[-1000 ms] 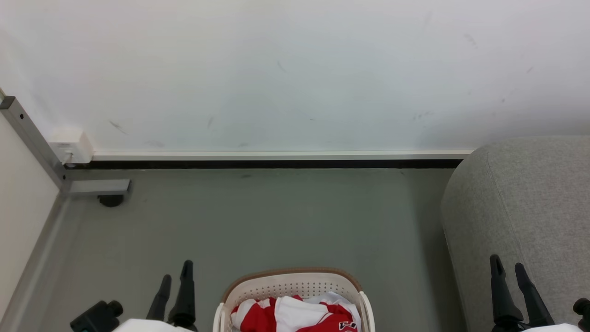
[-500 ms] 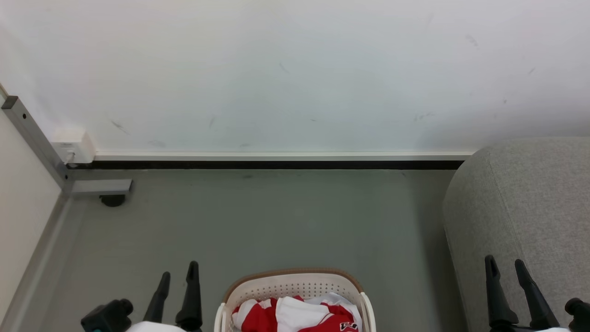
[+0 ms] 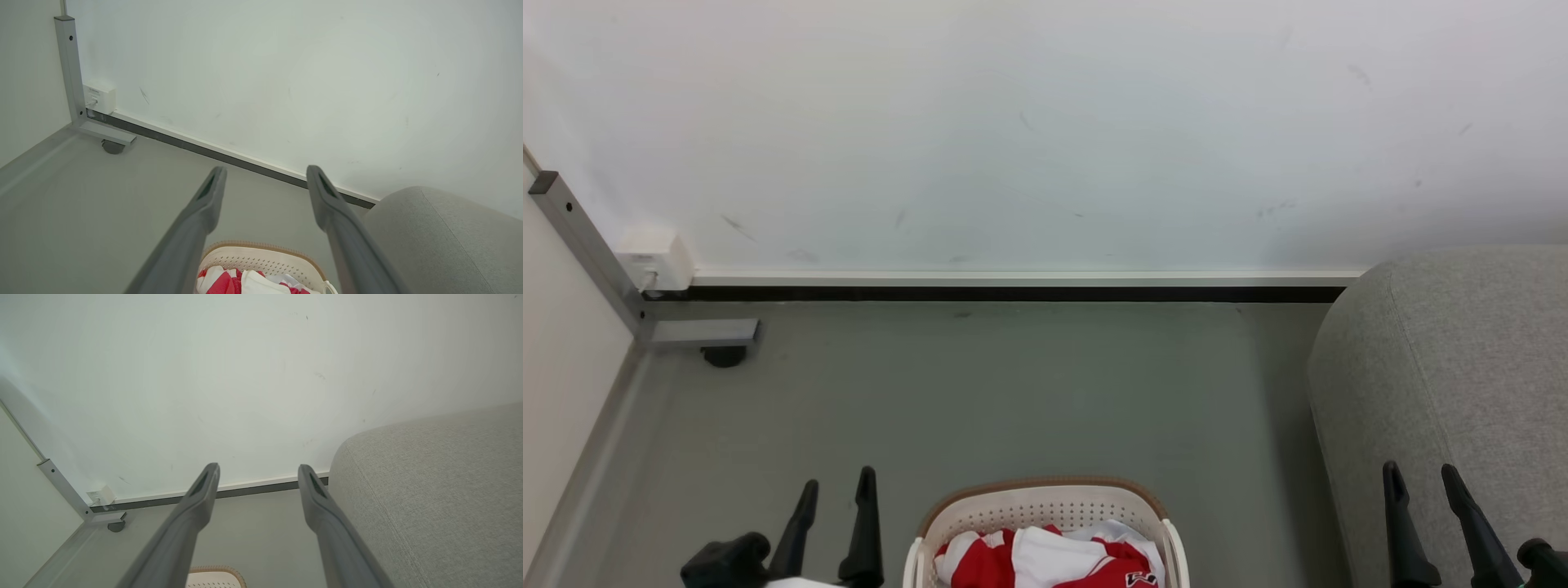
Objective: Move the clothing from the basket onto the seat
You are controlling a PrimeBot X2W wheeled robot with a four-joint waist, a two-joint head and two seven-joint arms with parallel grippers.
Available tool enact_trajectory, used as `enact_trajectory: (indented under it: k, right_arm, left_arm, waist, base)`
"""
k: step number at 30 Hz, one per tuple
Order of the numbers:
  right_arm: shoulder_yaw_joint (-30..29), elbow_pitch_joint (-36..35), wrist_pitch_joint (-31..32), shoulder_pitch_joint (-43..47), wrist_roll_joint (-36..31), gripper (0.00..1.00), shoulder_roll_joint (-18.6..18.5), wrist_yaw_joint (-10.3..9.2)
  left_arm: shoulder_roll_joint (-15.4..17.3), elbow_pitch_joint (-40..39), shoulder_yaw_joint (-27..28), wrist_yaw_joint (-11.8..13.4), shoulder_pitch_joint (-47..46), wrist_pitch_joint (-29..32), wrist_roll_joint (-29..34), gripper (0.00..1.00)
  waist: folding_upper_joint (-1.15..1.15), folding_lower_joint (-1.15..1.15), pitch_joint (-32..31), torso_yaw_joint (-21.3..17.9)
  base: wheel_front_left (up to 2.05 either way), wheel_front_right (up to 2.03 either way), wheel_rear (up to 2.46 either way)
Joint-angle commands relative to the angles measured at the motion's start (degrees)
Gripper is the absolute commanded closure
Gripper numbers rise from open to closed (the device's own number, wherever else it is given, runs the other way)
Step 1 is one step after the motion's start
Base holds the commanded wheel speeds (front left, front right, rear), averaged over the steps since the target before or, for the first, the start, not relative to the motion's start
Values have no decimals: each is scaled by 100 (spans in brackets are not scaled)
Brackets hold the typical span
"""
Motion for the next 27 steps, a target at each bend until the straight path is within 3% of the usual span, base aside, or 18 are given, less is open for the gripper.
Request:
enact_trajectory:
  k: [1,27]
  right_arm:
    - [-30,-32,-64,46,-153,0,-52,-8]
    - [-129,236,-383,215,-716,0,86,-10]
  left_arm:
    - [49,-48,2,33,16,-76,193,0]
    - [59,173,-63,44,174,-387,1519,0]
  waist:
    - [0,0,-1,-3]
    - [0,0,-3,-92]
  base:
    - [0,0,0]
    - [0,0,0]
